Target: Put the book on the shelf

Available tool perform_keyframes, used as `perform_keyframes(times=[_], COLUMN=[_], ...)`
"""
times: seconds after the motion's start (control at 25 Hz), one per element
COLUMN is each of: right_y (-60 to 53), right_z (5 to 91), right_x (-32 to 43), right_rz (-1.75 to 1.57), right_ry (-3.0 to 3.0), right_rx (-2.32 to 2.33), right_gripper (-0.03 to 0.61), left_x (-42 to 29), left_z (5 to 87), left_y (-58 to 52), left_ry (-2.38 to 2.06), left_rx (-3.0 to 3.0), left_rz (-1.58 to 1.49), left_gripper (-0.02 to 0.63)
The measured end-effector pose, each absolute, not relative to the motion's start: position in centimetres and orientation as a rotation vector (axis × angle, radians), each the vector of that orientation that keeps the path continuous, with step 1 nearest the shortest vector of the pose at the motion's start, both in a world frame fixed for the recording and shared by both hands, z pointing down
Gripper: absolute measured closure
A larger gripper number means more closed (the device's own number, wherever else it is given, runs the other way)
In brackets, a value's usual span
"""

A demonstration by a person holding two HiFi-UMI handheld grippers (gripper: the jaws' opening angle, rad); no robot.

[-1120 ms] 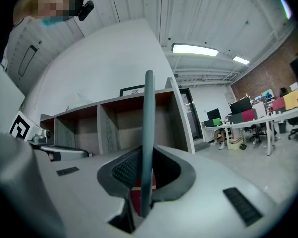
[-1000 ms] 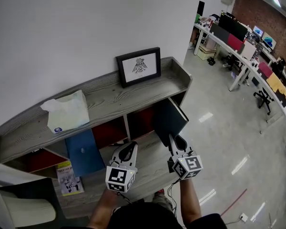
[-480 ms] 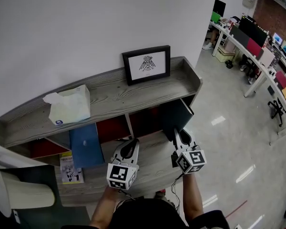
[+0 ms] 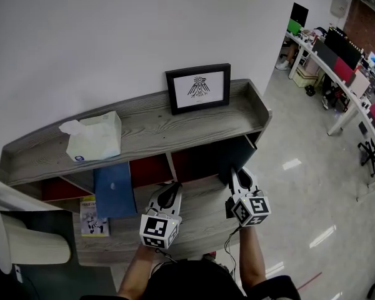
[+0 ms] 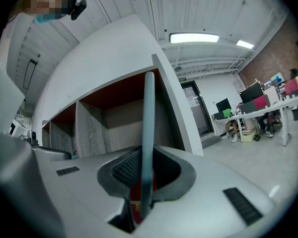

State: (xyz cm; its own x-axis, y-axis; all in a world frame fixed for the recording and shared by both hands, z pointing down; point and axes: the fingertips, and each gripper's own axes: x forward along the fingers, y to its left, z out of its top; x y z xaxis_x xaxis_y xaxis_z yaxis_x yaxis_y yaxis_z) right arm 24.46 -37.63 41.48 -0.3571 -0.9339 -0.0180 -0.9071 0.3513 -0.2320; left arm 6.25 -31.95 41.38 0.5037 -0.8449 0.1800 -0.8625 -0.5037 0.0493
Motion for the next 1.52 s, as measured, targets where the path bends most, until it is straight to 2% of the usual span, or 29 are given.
perform_keyframes(times=[0.96, 1.12, 1.28, 1.52], right_y=[-39.4, -39.0, -38.3, -36.8], right_z=[43.2, 43.3, 43.8, 43.7], right_x=[25.4, 25.4, 25.9, 26.8], right_rz=[-0.332, -0.346, -0.359, -0.35], right_ry=[2.432, 2.449, 2.453, 2.479], right_rx=[-1.665, -1.647, -1.651, -1.662], right_gripper=[0.501, 0.428, 0.385, 0.382], left_x=[6.2, 6.4, 6.6, 7.6], left_z=[42.5, 42.5, 42.4, 42.3], left_y=[-32.3, -32.0, -31.6, -30.7], left_ry=[-1.539, -1.54, -1.539, -1.53], left_rx=[2.547, 2.545, 2.552, 2.565], left_rz=[0.237, 0.24, 0.239, 0.247], left_gripper=[0.601, 0.601, 0.601, 0.601])
